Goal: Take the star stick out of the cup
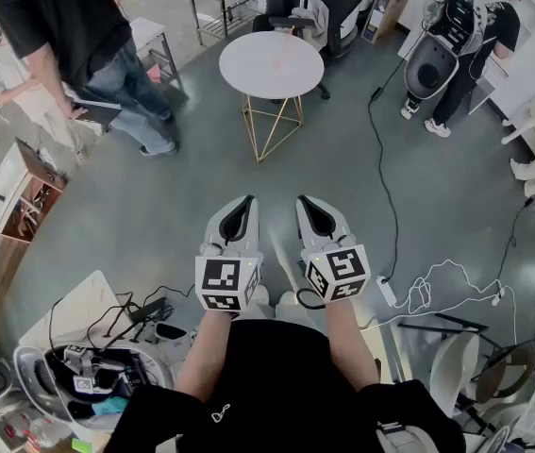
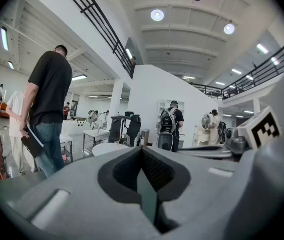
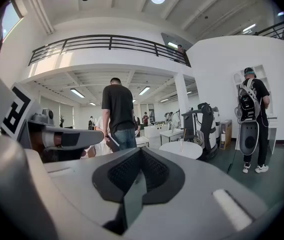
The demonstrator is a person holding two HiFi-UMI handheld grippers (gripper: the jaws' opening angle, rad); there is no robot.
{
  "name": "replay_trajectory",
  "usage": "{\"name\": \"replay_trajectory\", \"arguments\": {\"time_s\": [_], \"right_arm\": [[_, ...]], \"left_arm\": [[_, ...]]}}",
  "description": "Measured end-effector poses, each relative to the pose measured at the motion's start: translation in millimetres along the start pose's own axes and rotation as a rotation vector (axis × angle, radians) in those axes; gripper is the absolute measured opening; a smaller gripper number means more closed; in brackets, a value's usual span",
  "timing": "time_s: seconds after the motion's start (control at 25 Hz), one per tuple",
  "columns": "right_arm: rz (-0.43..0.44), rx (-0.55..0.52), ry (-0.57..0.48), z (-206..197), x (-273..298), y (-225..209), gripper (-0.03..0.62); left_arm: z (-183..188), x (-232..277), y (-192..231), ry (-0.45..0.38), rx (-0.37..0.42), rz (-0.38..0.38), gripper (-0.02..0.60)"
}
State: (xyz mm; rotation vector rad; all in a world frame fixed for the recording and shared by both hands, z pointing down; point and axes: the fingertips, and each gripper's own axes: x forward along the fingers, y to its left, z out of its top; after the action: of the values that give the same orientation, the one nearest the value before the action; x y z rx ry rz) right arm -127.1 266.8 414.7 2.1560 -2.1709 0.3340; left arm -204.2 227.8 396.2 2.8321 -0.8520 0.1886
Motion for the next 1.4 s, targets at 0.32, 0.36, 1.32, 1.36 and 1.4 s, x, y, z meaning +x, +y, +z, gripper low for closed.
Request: {"name": "replay_trajectory", "arguments": {"time_s": [0.32, 0.36, 1.32, 1.36, 1.4], "right_arm": [[0.0, -0.003, -0.027, 8.7, 5.4, -7.5, -0.008], [-0.001, 0.006, -0.035, 9.3, 6.0, -7.6, -0.006], [-0.018, 0.024, -0.042, 16.4, 55.6, -39.6, -0.006], [-0.016, 0.029, -0.041, 15.3, 61.9, -44.6, -0.006], [-0.014, 0.034, -0.039, 14.5, 69.0, -50.5, -0.006]], "left_arm": [[1.0, 7.4, 1.8, 0.001, -0.004, 0.008, 0.003], [0.6, 7.1, 2.6, 0.002, -0.004, 0.007, 0.003], [4.1, 62.8, 36.8, 0.008, -0.025, -0.011, 0.003], [3.9, 69.8, 41.1, 0.01, -0.027, -0.005, 0.003], [4.0, 78.0, 45.5, 0.012, -0.027, 0.0, 0.003]]}}
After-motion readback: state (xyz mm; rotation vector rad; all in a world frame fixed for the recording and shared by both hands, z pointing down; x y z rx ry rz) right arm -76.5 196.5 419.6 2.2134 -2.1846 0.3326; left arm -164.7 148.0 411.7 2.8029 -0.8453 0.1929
